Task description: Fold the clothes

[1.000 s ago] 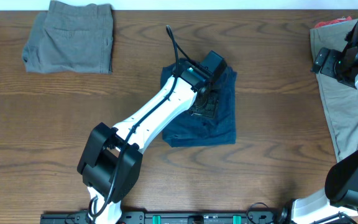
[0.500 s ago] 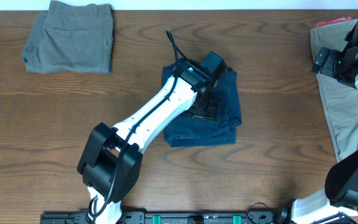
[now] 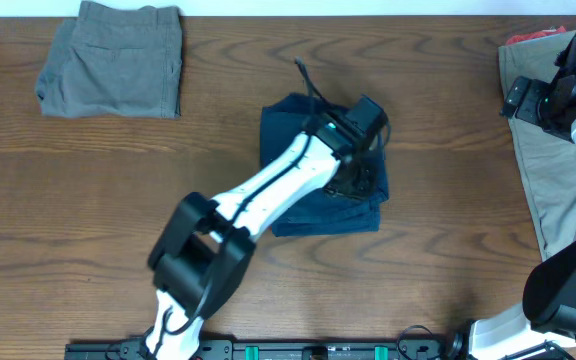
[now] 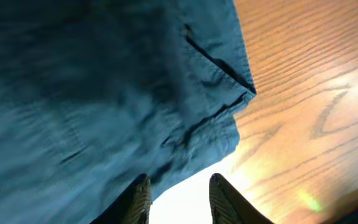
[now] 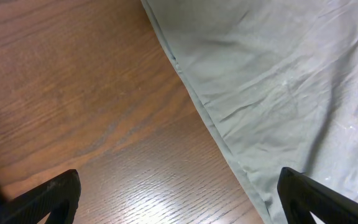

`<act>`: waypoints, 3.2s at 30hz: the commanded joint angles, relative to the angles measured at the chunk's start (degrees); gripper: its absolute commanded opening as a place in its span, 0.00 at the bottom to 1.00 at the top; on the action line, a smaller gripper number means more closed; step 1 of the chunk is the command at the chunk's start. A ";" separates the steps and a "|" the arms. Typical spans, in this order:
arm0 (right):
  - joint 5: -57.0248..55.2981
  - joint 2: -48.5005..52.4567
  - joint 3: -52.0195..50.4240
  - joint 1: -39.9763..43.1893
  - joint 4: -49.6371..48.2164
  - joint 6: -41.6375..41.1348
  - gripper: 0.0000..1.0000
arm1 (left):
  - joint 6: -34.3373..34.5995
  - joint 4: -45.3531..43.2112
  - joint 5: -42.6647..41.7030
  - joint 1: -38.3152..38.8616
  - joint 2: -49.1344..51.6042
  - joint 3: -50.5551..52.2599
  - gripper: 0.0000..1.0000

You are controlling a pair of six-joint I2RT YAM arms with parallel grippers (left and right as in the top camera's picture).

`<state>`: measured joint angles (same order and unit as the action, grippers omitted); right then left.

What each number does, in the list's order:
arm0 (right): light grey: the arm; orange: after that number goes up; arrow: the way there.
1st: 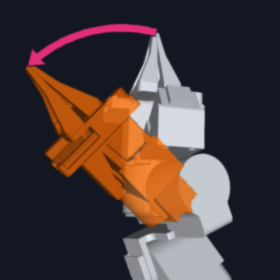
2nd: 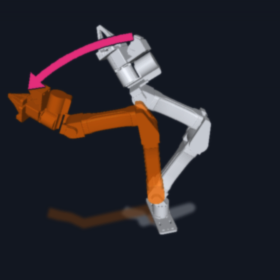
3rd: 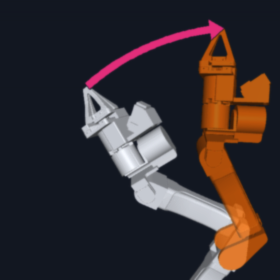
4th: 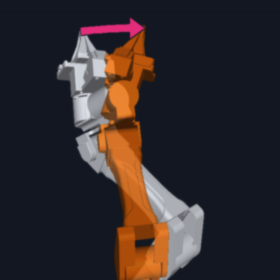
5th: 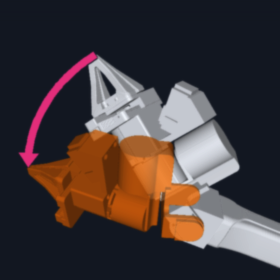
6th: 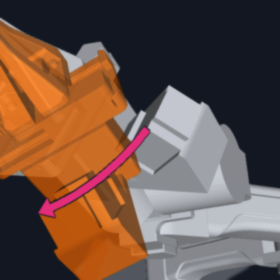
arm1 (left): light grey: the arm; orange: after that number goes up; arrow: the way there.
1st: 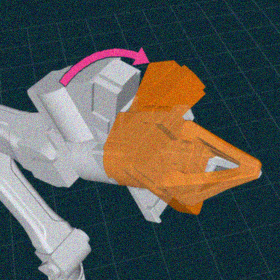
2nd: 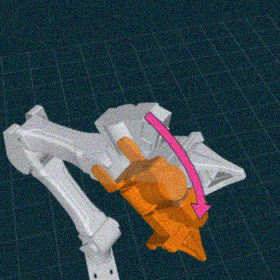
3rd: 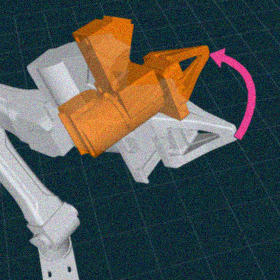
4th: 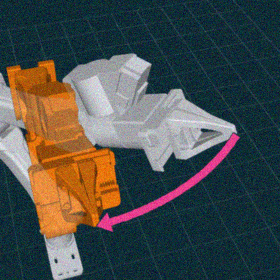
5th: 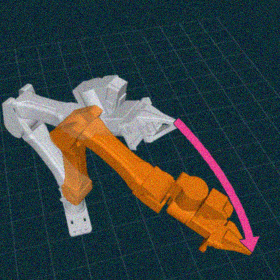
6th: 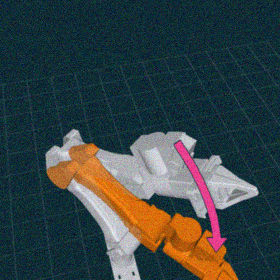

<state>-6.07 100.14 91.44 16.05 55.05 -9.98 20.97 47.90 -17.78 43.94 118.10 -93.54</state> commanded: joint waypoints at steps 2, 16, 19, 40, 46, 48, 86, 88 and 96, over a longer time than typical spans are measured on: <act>-0.55 0.26 0.59 0.26 -0.02 0.61 0.99 | -0.04 -1.88 -2.80 1.53 4.39 0.74 0.31; -0.57 0.26 0.59 0.26 -0.02 0.61 0.99 | -0.04 2.78 -2.78 7.15 3.61 -0.66 0.23; -0.55 0.26 0.59 0.26 -0.02 0.61 0.99 | 1.29 5.97 -2.73 7.13 -1.38 -0.90 0.23; -0.57 0.26 0.59 0.26 -0.02 0.61 0.99 | 0.31 -16.02 12.48 0.20 -2.71 -0.81 0.24; -0.55 0.26 0.59 0.26 -0.02 0.61 0.99 | 0.37 -25.20 10.75 -0.59 5.53 -0.81 0.24; -0.57 0.26 0.59 0.26 0.00 0.61 0.99 | 0.35 -27.32 10.80 -0.48 7.50 -0.81 0.24; -0.55 0.26 0.59 0.26 0.00 0.61 0.99 | -16.46 11.78 -4.70 -29.16 -19.30 12.87 0.98; -0.55 0.26 0.59 0.26 -0.02 0.61 0.99 | -17.75 8.85 -8.24 -30.60 -18.60 16.24 0.98; -0.55 0.26 0.59 0.26 -0.02 0.61 0.99 | -19.08 -0.70 -15.85 -30.03 -13.94 25.99 0.98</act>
<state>-6.07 100.14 91.44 16.05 55.02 -9.98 3.68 48.66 -28.73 13.19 102.26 -69.52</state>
